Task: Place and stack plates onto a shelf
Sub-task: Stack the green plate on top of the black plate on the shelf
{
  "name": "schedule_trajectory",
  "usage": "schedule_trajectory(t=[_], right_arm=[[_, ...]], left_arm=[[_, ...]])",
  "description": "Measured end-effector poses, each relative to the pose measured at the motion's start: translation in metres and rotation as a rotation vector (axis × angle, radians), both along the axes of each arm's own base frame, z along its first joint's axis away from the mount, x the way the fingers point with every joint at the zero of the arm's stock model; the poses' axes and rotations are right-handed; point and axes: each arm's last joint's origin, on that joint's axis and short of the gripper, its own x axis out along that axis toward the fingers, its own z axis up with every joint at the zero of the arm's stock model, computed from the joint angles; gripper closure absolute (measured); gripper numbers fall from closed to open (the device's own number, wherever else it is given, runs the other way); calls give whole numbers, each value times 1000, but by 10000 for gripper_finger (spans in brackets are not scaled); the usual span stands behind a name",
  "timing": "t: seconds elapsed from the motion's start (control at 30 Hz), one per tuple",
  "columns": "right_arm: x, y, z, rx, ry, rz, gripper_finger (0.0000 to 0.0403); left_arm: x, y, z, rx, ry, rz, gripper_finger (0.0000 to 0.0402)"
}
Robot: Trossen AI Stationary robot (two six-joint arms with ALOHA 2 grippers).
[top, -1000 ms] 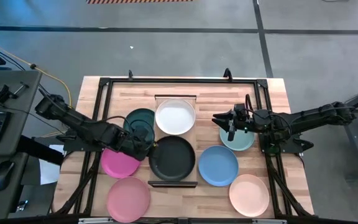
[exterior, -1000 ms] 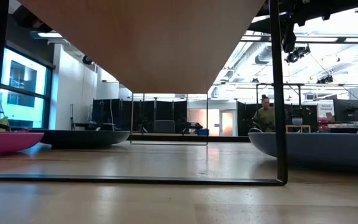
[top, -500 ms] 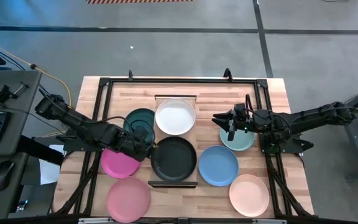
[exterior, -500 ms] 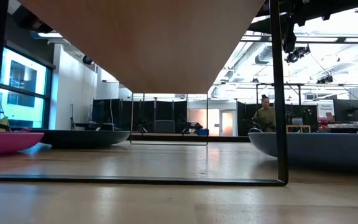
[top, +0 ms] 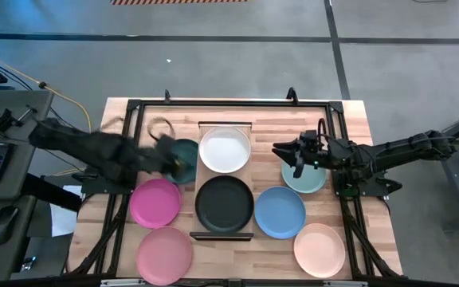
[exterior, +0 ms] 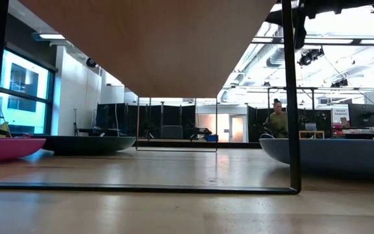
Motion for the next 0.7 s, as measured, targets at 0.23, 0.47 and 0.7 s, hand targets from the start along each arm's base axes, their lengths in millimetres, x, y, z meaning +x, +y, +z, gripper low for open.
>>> schedule_trajectory(t=[0.23, 0.47, 0.7], right_arm=[[0, 0, 16, 10, -81, 7, 292], [0, 0, 24, -10, -93, -14, 292], [1, -1, 22, -13, -79, -20, 292]], left_arm=[[-51, 34, 32, 287, -132, 161, 262], [-58, 42, 12, 349, -157, 196, 232], [-39, 44, -26, 387, -335, 71, 206]])
